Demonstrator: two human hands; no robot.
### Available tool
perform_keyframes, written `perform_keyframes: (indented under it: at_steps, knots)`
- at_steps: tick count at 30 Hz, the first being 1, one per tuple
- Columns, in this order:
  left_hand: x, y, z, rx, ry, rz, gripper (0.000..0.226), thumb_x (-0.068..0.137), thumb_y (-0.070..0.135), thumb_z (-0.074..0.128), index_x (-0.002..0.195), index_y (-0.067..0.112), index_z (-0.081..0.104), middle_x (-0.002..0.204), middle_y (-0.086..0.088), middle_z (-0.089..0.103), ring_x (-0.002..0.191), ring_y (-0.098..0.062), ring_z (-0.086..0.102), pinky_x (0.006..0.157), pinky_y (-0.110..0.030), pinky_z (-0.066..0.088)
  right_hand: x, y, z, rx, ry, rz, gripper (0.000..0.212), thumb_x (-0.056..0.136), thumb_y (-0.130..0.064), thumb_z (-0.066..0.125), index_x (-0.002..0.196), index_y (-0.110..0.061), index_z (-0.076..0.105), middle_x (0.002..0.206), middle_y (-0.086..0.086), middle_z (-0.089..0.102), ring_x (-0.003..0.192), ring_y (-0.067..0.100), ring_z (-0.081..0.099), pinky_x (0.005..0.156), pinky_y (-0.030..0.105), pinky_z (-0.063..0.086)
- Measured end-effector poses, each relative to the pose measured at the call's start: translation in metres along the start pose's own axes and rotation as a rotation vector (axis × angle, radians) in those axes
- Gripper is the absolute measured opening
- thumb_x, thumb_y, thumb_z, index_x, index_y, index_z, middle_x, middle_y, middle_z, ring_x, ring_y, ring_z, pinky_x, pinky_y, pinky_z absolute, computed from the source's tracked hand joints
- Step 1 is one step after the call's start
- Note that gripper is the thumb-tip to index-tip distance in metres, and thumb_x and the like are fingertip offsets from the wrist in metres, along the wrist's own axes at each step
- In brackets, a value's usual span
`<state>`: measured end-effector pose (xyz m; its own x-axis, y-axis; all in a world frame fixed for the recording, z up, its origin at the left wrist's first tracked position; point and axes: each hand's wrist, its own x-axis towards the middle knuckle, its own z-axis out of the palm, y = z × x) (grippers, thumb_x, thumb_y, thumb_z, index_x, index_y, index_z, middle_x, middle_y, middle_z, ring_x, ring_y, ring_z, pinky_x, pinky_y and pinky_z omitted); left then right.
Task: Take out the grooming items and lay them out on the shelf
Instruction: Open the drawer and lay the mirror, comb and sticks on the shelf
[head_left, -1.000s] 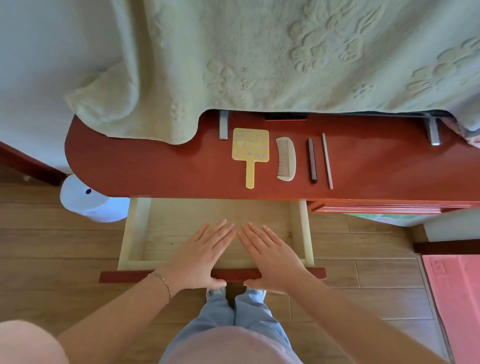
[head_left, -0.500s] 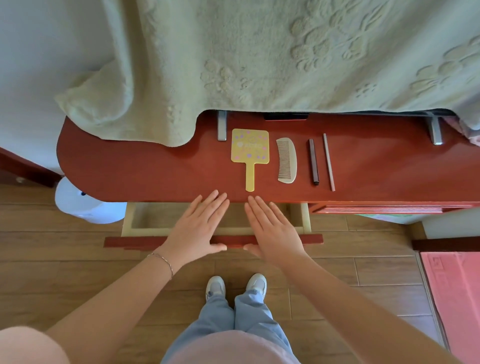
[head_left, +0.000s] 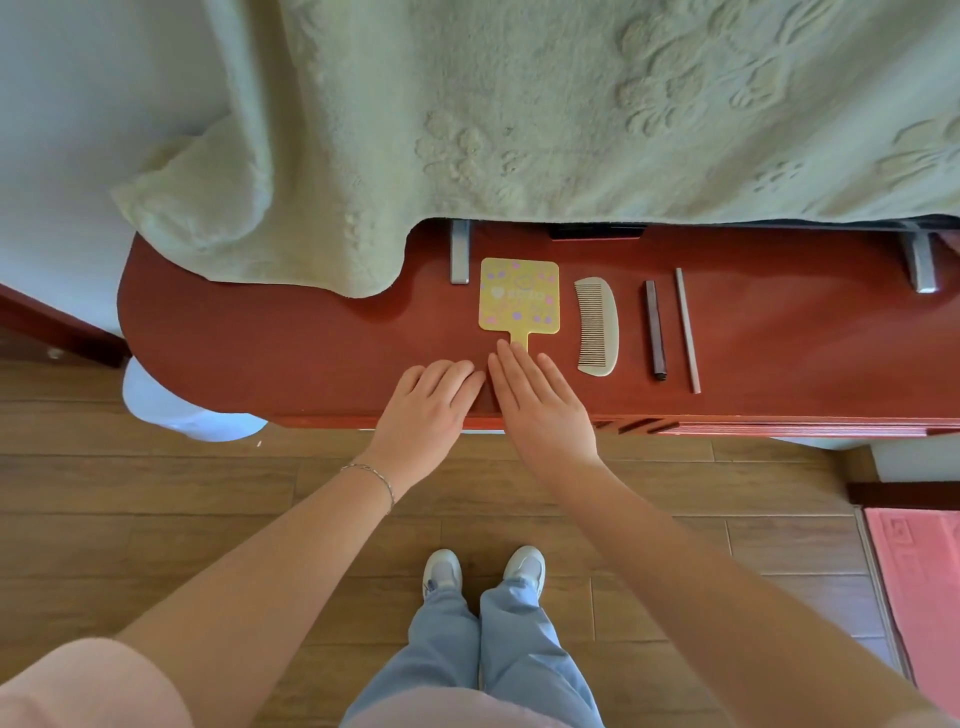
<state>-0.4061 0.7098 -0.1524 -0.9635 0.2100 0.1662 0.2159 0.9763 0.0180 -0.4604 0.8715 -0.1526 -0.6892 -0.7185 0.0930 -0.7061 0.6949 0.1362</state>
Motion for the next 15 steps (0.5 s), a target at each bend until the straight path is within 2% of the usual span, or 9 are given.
perform_keyframes:
  at_steps: [2,5,7,10,15]
  knots:
    - [0.0,0.0,-0.001,-0.017,-0.013,-0.003,0.045,0.075,0.013,0.069,0.118,0.007,0.059,0.115,-0.008,0.059,0.1,-0.024,0.058,0.082,-0.037,0.047,0.0,-0.002,0.0,-0.004,-0.016,0.014,0.047,0.092,-0.009,0.029,0.136,-0.002,0.041,0.142,0.014,0.045,0.131,0.025,0.042,0.11,0.04,0.028]
    - [-0.003,0.001,-0.009,-0.057,-0.04,0.011,0.048,0.077,0.029,0.068,0.119,0.007,0.058,0.117,-0.008,0.06,0.108,-0.024,0.056,0.091,-0.038,0.044,-0.003,-0.002,-0.007,0.029,-0.044,0.014,0.054,0.088,-0.017,0.05,0.139,-0.002,0.038,0.144,0.013,0.043,0.133,0.026,0.039,0.111,0.041,0.025]
    - [-0.004,0.003,-0.017,-0.098,-0.019,0.029,0.043,0.085,0.033,0.056,0.121,0.008,0.059,0.121,-0.007,0.06,0.118,-0.023,0.053,0.102,-0.039,0.037,-0.012,0.0,-0.016,0.078,-0.031,0.048,0.057,0.086,-0.024,0.057,0.137,-0.003,0.042,0.14,0.013,0.047,0.131,0.026,0.042,0.11,0.042,0.026]
    - [-0.001,0.011,-0.03,-0.164,0.002,0.077,0.043,0.092,0.032,0.043,0.125,0.009,0.057,0.128,-0.005,0.059,0.125,-0.021,0.048,0.108,-0.041,0.032,-0.037,0.01,-0.032,0.16,0.026,0.195,0.044,0.093,-0.025,0.042,0.131,-0.003,0.051,0.133,0.013,0.055,0.126,0.025,0.049,0.109,0.041,0.032]
    - [0.025,0.042,-0.043,-0.254,0.02,0.201,0.04,0.092,0.028,0.044,0.124,0.009,0.058,0.129,-0.005,0.058,0.126,-0.02,0.048,0.107,-0.041,0.035,-0.103,0.04,-0.048,0.199,-0.008,0.491,0.048,0.091,-0.026,0.036,0.129,-0.002,0.052,0.132,0.013,0.055,0.124,0.027,0.05,0.107,0.043,0.037]
